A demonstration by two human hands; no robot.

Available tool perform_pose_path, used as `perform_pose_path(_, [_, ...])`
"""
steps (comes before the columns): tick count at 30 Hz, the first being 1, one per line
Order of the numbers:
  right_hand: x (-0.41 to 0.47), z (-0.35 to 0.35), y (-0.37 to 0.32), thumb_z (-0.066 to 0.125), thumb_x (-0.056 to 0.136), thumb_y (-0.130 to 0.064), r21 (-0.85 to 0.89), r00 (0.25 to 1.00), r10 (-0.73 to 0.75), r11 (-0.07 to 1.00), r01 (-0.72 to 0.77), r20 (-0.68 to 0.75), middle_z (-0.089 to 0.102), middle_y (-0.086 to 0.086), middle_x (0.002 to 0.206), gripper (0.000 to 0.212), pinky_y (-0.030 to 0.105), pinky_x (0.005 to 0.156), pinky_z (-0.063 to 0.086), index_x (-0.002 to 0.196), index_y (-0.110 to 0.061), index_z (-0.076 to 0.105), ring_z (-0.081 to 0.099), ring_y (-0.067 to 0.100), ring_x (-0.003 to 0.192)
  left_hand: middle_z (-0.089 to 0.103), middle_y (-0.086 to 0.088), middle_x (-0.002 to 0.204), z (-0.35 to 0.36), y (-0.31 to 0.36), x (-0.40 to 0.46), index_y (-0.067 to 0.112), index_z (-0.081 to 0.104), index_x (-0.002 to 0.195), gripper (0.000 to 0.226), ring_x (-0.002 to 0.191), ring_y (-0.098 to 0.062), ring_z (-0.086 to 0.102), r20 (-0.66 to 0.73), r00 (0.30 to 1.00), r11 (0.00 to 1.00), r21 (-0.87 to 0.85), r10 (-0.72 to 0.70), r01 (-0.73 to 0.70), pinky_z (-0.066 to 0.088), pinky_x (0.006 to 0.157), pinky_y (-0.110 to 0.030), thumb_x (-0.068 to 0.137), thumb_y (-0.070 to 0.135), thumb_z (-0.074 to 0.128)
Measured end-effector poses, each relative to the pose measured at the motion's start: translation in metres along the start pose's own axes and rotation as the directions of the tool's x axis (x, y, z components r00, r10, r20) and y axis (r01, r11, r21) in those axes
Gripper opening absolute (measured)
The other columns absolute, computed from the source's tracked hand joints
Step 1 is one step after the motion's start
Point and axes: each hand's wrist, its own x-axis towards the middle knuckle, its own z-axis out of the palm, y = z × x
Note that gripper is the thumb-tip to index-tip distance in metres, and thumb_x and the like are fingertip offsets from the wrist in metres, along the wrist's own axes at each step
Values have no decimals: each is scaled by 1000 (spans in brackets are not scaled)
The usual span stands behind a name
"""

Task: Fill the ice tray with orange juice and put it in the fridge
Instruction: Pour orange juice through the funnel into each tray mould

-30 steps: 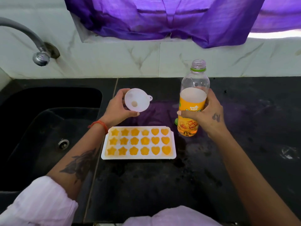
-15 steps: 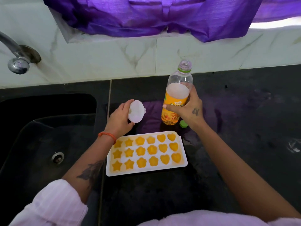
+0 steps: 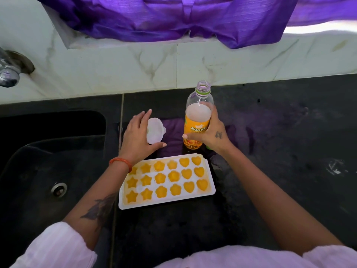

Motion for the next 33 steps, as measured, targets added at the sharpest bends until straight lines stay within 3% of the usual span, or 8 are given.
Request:
perform_pose_path(3, [1, -18, 5, 89, 58, -19, 46, 985, 11, 999, -19, 174, 45, -15, 129, 107, 17, 91, 49, 141, -34, 22, 50, 1, 115, 27, -6, 155, -3, 28, 2, 19, 23, 149, 100, 145, -27, 18, -111, 989, 993, -58, 101, -108, 21, 115, -40, 70, 47, 77])
perform_pose_path(7, [-2, -35, 22, 85, 64, -19, -114, 986, 168, 979, -168, -10, 43, 6, 143, 92, 37, 105, 42, 142, -22, 38, 44, 21, 129, 29, -5, 154, 5, 69, 7, 19, 20, 149, 103, 142, -21, 26, -68, 976, 946, -241, 206, -217, 28, 115, -38, 69, 46, 78])
perform_pose_path(12, [-14, -32, 41, 72, 78, -30, -567, 969, 247, 795, -215, -21, 52, 9, 132, 60, 34, 96, 42, 134, -24, 51, 49, 27, 121, 30, 2, 152, 24, 100, 18, 32, 8, 149, 119, 136, -16, 38, 77, 995, 817, -577, 65, -9, 42, 107, -42, 57, 62, 77])
perform_pose_path(15, [-20, -21, 52, 68, 82, -32, -665, 968, 237, 737, -119, 89, 50, 10, 128, 55, 36, 94, 42, 134, -27, 51, 45, 30, 118, 41, 4, 143, 29, 103, 21, 30, 17, 145, 99, 123, -13, 48, 73, 994, 800, -599, 86, -25, 49, 96, -33, 69, 43, 79])
perform_pose_path(22, [-6, -30, 50, 75, 77, -19, -601, 980, 173, 795, -78, 101, 66, 10, 108, 33, 26, 81, 46, 109, -17, 69, 61, 24, 99, 47, 5, 129, 27, 101, 20, 27, 27, 139, 84, 116, -16, 52, 107, 992, 771, -636, 73, 12, 50, 94, -35, 72, 36, 78])
perform_pose_path(27, [16, -85, -28, 79, 72, -11, -43, 996, 50, 998, -53, -70, 71, 5, 93, 34, 20, 82, 52, 105, -17, 70, 63, 2, 77, 41, 1, 141, 17, 94, 24, 30, 16, 146, 101, 121, -15, 49, 164, 981, 749, -662, 101, 34, 48, 95, -31, 69, 29, 82])
perform_pose_path(30, [22, -108, -94, 79, 73, -17, -181, 988, -140, 972, 150, 69, 68, -8, 89, 34, 5, 74, 46, 105, -20, 70, 59, -8, 73, 45, -1, 139, 11, 88, 26, 34, 16, 146, 105, 121, -18, 51, 168, 985, 744, -664, 51, 75, 49, 98, -43, 66, 31, 84])
perform_pose_path(33, [30, -106, -133, 78, 74, -20, -376, 929, -242, 862, 338, 281, 69, -6, 97, 34, 12, 78, 50, 107, -19, 71, 63, 3, 82, 51, 4, 134, 2, 89, 30, 32, 30, 141, 92, 119, -18, 54, 159, 983, 745, -666, 88, 41, 51, 95, -42, 66, 30, 84])
